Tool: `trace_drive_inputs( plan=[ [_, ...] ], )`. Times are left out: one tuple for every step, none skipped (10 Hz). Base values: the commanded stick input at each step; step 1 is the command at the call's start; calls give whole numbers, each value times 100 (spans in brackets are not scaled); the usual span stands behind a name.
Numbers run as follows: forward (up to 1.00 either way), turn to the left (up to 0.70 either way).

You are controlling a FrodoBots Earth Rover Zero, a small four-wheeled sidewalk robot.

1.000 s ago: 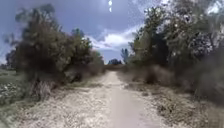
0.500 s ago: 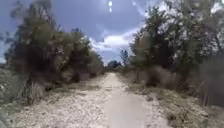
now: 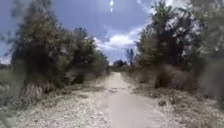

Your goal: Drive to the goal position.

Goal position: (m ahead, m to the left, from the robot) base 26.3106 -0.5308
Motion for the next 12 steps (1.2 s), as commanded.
trace_drive_inputs(
  plan=[
    [50,0],
    [50,0],
    [50,0],
    [50,0],
    [50,0],
    [50,0],
    [50,0],
    [50,0],
    [50,0],
    [50,0],
    [50,0],
    [50,0]
  ],
)
